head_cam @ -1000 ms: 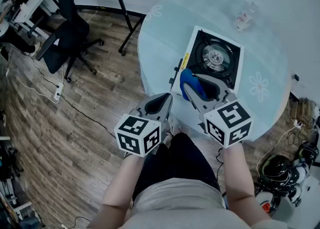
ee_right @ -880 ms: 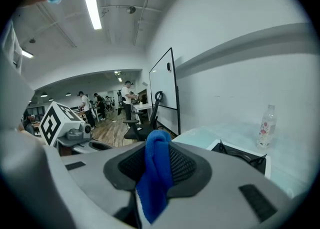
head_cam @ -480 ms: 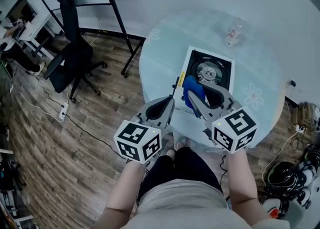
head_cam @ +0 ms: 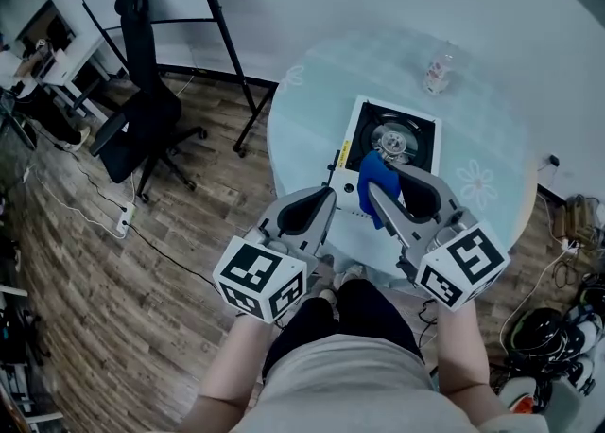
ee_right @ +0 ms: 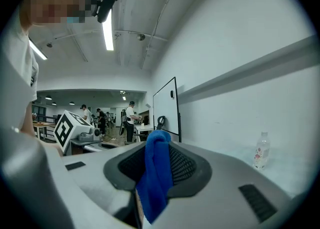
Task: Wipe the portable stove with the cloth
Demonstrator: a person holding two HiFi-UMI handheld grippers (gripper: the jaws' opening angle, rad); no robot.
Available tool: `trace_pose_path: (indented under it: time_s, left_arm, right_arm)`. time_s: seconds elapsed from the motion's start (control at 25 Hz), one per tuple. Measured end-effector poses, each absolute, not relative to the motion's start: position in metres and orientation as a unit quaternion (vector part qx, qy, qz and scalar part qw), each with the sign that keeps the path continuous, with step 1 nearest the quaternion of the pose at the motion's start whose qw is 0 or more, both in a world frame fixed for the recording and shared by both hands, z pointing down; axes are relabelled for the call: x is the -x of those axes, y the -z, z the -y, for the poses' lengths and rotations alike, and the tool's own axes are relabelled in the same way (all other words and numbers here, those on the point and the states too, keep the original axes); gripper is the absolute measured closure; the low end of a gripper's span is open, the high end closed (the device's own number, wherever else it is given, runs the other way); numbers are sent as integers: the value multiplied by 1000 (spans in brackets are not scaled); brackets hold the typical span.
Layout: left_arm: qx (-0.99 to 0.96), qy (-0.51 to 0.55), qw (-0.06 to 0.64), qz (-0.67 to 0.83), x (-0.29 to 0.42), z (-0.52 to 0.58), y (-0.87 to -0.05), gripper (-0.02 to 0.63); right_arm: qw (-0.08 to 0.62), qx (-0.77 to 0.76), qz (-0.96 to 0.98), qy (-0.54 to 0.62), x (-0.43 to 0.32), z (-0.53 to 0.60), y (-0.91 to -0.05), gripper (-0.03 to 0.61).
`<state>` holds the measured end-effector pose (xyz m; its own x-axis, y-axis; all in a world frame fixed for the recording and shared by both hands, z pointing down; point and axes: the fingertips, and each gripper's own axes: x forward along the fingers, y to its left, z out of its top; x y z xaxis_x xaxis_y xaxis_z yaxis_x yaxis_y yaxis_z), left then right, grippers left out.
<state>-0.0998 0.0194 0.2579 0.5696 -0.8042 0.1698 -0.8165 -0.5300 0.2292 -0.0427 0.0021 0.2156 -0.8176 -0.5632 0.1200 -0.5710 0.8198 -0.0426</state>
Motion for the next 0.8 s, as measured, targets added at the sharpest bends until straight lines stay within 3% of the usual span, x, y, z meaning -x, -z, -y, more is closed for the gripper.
trace_pose_path:
  time_s: [0.8]
  left_arm:
    - [-888, -16, 151, 434, 86, -42, -274, 595]
  right_arm:
    - [9, -316, 945, -83, 16, -25, -245, 456]
